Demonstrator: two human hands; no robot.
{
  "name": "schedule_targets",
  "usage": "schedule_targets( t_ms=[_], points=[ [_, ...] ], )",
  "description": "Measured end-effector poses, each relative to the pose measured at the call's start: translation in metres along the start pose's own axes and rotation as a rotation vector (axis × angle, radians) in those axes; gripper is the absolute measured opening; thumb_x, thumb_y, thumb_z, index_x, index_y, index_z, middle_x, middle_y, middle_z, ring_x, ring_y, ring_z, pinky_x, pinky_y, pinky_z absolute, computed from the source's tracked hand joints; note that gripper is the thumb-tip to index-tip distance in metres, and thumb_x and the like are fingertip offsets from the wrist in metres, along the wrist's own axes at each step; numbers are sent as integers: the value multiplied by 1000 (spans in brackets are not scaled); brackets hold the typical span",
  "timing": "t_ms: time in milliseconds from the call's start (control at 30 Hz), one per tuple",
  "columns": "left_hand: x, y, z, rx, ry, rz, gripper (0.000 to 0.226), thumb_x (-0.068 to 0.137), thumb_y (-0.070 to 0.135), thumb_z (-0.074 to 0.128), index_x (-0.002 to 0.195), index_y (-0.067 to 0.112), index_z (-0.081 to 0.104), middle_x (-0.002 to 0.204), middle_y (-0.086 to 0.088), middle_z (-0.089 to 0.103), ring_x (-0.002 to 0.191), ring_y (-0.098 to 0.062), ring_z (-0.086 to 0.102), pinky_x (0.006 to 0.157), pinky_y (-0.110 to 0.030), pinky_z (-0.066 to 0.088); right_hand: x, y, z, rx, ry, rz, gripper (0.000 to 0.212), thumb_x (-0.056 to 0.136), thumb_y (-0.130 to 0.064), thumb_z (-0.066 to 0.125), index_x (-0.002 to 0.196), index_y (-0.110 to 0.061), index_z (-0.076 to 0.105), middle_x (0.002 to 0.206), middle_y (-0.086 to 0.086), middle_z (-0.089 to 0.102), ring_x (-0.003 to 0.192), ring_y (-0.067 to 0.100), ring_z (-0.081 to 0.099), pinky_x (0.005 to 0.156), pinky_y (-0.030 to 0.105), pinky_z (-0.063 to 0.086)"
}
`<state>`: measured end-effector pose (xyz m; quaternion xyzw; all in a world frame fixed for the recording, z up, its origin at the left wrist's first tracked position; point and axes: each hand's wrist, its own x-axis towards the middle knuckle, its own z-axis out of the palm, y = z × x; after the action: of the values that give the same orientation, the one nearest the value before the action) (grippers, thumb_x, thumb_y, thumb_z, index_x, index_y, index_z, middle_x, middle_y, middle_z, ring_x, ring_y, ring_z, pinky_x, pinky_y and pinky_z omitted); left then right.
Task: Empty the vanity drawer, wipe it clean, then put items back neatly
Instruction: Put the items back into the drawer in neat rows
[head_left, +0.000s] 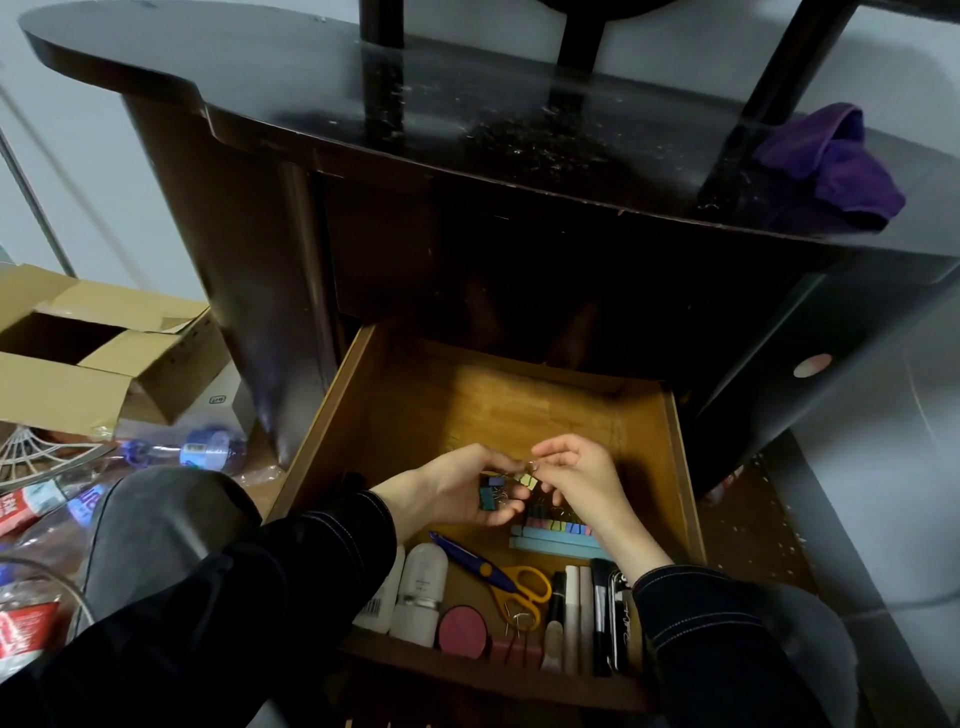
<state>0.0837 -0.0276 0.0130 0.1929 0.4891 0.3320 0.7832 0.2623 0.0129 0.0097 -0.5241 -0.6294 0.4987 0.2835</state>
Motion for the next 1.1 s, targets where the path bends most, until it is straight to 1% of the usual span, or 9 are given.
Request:
schedule_targets(
  t_ms=[200,267,367,467,567,667,767,933,1100],
  points=[
    [2,-1,0,30,82,67,15,93,1,64,108,-1,65,90,-16,68,71,-20,64,58,-26,54,2,3,0,-38,-10,24,9,93,-10,68,96,-17,71,88,6,74,68,10,66,53,20,48],
    [2,-1,0,21,104,73,18,93,1,65,110,-2,65,90,-17,68,70,-21,65,57,-26,54,2,4,1,-134,34,-19,12,96,-15,64,95,-23,72,92,-5,72,79,5,66,62,17,49],
    [3,-1,-1,13,137,83,19,92,1,66,111,-4,65,89,-17,70,69,-20,66,57,-27,54,1,3,-1,-247,40,-111,13,97,-25,63,95,-29,75,93,-17,70,91,-8,60,76,12,41],
    [2,-1,-1,-1,137,85,18,92,2,67,110,-3,66,86,-16,69,69,-20,66,58,-27,55,2,5,0,-282,-19,-168,8,94,-28,68,95,-26,76,90,-15,72,89,-6,62,78,16,45],
    [2,0,-1,-61,153,72,21,94,9,66,112,0,63,86,-15,66,68,-21,64,56,-27,55,7,11,-5,-318,41,-146,9,96,-27,67,98,-26,75,93,-15,71,92,-2,63,81,20,48],
    [1,1,-2,-101,191,67,17,97,12,60,109,2,59,92,-16,62,71,-23,62,55,-28,55,12,22,-16,-593,59,-56,11,100,-25,61,102,-27,72,103,-16,68,97,3,62,78,21,47],
    [0,0,-2,-103,193,54,14,97,11,57,108,2,58,94,-17,61,74,-24,61,56,-28,54,14,31,-21,-800,44,-6,14,101,-22,59,102,-27,72,108,-13,69,94,6,63,75,23,50],
    [-1,0,0,-86,190,48,19,98,12,53,112,1,58,91,-16,60,72,-23,59,59,-28,52,15,35,-20,-893,-36,-1,18,100,-14,57,98,-23,73,109,-11,70,94,9,65,71,26,52],
    [-1,0,-1,-79,188,50,21,98,12,52,114,1,57,91,-15,60,72,-23,59,61,-29,52,15,36,-20,-957,-87,20,22,99,-9,54,95,-19,73,107,-11,69,93,11,65,80,38,59]
  ],
)
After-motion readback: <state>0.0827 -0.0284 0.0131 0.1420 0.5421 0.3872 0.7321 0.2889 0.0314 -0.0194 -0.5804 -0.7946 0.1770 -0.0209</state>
